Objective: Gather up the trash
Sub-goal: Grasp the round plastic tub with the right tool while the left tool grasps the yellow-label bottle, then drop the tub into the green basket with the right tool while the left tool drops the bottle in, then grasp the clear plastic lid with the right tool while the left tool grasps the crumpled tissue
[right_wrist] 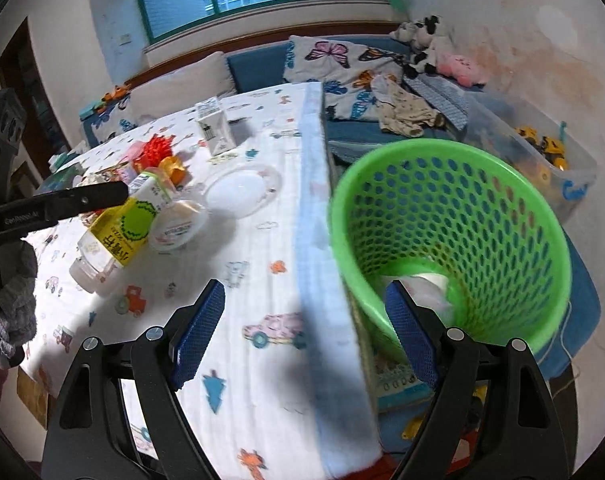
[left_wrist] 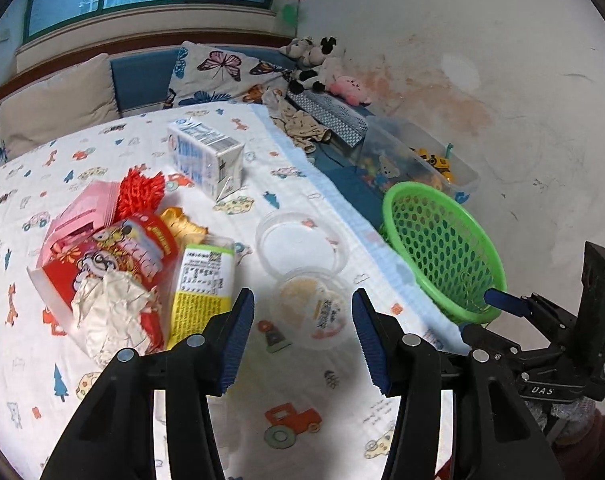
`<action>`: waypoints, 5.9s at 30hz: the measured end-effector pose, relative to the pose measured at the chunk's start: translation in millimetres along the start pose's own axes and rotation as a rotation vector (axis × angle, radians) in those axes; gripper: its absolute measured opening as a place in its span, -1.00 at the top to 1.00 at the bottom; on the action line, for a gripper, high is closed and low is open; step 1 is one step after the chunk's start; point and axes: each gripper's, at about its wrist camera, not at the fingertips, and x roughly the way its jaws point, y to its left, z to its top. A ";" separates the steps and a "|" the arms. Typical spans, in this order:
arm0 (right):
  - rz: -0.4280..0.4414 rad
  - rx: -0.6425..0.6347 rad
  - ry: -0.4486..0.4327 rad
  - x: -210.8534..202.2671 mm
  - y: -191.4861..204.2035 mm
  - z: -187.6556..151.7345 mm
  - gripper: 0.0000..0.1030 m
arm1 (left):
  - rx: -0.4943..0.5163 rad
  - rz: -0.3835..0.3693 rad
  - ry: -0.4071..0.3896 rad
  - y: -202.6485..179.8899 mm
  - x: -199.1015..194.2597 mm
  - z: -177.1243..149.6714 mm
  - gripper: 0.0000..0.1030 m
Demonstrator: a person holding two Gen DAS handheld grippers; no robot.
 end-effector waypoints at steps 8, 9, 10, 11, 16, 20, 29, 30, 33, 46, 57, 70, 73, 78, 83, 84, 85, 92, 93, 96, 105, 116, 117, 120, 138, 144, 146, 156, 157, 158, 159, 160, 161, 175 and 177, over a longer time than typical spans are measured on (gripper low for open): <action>0.065 -0.056 0.022 22.2 32.4 7.3 -0.59 | -0.025 0.029 0.009 15.8 1.1 -4.7 0.05; 0.077 -0.064 0.025 25.9 37.4 8.6 -0.59 | -0.027 0.034 0.009 17.8 1.3 -4.5 0.05; 0.082 -0.069 0.028 28.1 40.2 9.1 -0.59 | -0.030 0.040 0.008 20.2 1.3 -4.7 0.05; 0.091 -0.076 0.030 31.4 44.2 10.3 -0.59 | -0.034 0.045 0.008 22.6 1.5 -4.7 0.04; 0.122 -0.111 0.046 47.6 61.9 15.9 -0.59 | -0.039 0.072 0.013 32.1 2.8 -5.0 0.02; 0.140 -0.134 0.053 59.6 73.4 20.1 -0.59 | -0.036 0.085 0.017 37.8 1.9 -5.3 -0.01; 0.155 -0.170 0.074 83.8 88.1 28.7 -0.59 | -0.033 0.092 0.034 45.8 3.1 -6.1 -0.01; 0.156 -0.172 0.077 86.4 89.1 29.0 -0.59 | -0.033 0.089 0.035 46.4 3.2 -5.7 -0.01; 0.153 -0.175 0.081 92.0 91.2 32.0 -0.59 | -0.038 0.084 0.040 47.7 3.2 -4.8 -0.01; 0.153 -0.183 0.094 104.3 94.9 34.2 -0.41 | -0.025 0.090 0.089 49.4 14.1 -0.4 -0.01; 0.165 -0.142 0.085 92.8 82.0 27.7 -0.27 | -0.012 0.112 0.115 45.2 23.5 -2.6 -0.01; 0.157 -0.072 0.058 61.4 52.6 15.5 -0.26 | 0.020 0.088 0.117 19.6 29.5 -6.1 0.14; 0.148 -0.051 0.043 48.1 39.6 12.3 -0.26 | 0.027 0.055 0.111 7.0 28.6 -4.0 0.15; 0.102 0.009 0.014 26.2 -0.9 11.1 -0.26 | 0.034 -0.004 0.104 -15.0 28.2 5.0 0.15; 0.013 0.079 0.000 14.5 -54.3 11.0 -0.27 | 0.070 -0.058 0.103 -46.0 34.4 18.7 0.15; -0.004 0.093 0.000 13.3 -64.4 10.6 -0.27 | 0.076 -0.065 0.102 -50.5 36.0 21.6 0.16; -0.023 0.108 0.001 12.1 -76.5 10.6 -0.27 | 0.084 -0.075 0.099 -56.8 37.7 25.6 0.16; -0.100 0.157 0.011 16.8 -129.7 5.9 -0.27 | 0.138 -0.150 0.084 -96.0 52.5 55.4 0.16; -0.101 0.162 0.014 18.1 -133.4 4.7 -0.27 | 0.143 -0.160 0.083 -100.4 54.1 59.1 0.16; -0.106 0.186 0.023 25.2 -147.8 -0.8 -0.27 | 0.166 -0.190 0.071 -115.6 59.5 73.5 0.16; -0.111 0.217 0.041 40.1 -163.1 -8.4 -0.30 | 0.194 -0.238 0.062 -145.1 85.5 103.8 0.16; -0.147 0.226 0.002 24.1 -165.4 -12.6 -0.39 | 0.231 -0.237 0.107 -171.8 126.3 105.0 0.16; -0.150 0.230 -0.002 21.4 -166.2 -13.3 -0.39 | 0.233 -0.234 0.114 -173.8 130.1 103.7 0.16; -0.157 0.238 -0.014 13.9 -167.5 -16.1 -0.41 | 0.251 -0.221 0.132 -181.5 141.9 97.7 0.16; -0.155 0.252 -0.021 -5.6 -152.4 -26.4 -0.45 | 0.271 -0.192 0.190 -184.6 149.5 67.1 -0.20; -0.126 0.208 -0.032 -12.6 -125.3 -19.1 -0.51 | 0.219 -0.149 0.135 -158.1 108.5 55.2 -0.20; -0.105 0.183 -0.035 -13.3 -110.6 -14.9 -0.52 | 0.197 -0.126 0.118 -143.9 91.8 48.3 -0.20; -0.018 0.090 -0.045 -5.8 -49.6 5.0 -0.59 | 0.106 0.032 0.038 -76.2 23.3 16.5 -0.20; -0.010 0.079 -0.042 -3.2 -42.7 7.1 -0.59 | 0.094 0.055 0.027 -67.4 15.5 12.2 -0.22; -0.006 0.069 -0.041 -1.5 -38.0 8.5 -0.59 | 0.081 0.076 0.016 -58.7 7.9 8.0 -0.24; 0.003 0.056 -0.038 0.9 -31.3 10.9 -0.59 | 0.070 0.093 0.007 -51.7 2.1 4.2 -0.24; 0.008 0.049 -0.038 2.0 -27.4 12.0 -0.59 | 0.055 0.114 -0.001 -42.8 -5.0 -0.3 -0.24; 0.015 0.041 -0.037 3.6 -22.7 13.8 -0.59 | 0.043 0.132 -0.008 -35.0 -11.2 -4.6 -0.25; 0.075 -0.022 -0.011 29.4 22.7 27.1 -0.65 | -0.133 0.352 -0.043 57.5 -56.7 -54.2 -0.43; 0.082 -0.027 -0.003 34.0 28.0 28.4 -0.65 | -0.152 0.359 -0.033 65.1 -54.5 -58.8 -0.44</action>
